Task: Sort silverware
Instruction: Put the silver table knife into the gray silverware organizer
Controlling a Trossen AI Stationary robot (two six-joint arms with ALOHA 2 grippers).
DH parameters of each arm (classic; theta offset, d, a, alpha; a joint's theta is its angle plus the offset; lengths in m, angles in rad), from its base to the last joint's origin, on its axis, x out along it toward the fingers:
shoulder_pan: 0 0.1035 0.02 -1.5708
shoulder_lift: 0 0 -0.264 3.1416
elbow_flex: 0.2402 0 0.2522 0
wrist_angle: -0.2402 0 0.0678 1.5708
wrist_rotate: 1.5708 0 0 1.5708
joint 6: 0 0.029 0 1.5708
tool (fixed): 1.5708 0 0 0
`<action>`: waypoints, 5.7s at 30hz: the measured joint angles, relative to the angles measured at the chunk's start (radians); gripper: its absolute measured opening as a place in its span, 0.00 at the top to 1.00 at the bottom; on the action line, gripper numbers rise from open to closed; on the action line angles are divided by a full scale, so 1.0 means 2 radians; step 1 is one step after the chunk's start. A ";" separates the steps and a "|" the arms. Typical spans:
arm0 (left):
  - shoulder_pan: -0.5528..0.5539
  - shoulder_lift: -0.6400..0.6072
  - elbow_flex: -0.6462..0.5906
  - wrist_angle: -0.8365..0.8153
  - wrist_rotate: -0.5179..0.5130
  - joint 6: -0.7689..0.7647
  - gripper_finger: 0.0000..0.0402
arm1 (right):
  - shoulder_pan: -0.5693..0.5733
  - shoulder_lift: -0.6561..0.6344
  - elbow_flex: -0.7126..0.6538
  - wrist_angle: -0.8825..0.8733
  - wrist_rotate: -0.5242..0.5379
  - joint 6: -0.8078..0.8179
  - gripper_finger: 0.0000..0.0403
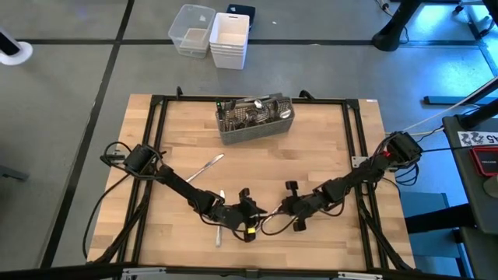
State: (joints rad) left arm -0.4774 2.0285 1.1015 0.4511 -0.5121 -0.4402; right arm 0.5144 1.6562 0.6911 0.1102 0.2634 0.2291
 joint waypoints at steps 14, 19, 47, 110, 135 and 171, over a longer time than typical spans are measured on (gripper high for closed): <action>0.000 0.038 0.039 0.004 0.019 0.021 0.64 | -0.002 -0.001 0.086 -0.119 -0.002 -0.081 0.99; 0.001 0.065 0.077 -0.030 0.019 0.070 0.67 | -0.002 -0.001 0.118 -0.187 0.004 -0.095 0.99; -0.019 0.065 0.093 -0.224 0.012 0.076 0.67 | -0.002 -0.001 0.133 -0.249 -0.008 -0.094 0.99; -0.011 0.049 0.096 -0.289 -0.009 0.025 0.67 | -0.119 0.071 0.107 -0.168 -0.194 -0.003 0.90; 0.031 0.067 0.099 -0.277 0.066 -0.053 0.78 | -0.119 0.066 0.112 -0.151 -0.195 0.000 0.98; 0.071 0.065 0.097 -0.213 0.104 -0.077 0.90 | -0.080 -0.047 0.115 -0.261 -0.150 -0.052 0.98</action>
State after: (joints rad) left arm -0.3348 2.1577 1.2961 0.0247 -0.3032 -0.5945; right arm 0.3539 1.5616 0.9203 -0.4126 -0.0360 0.1251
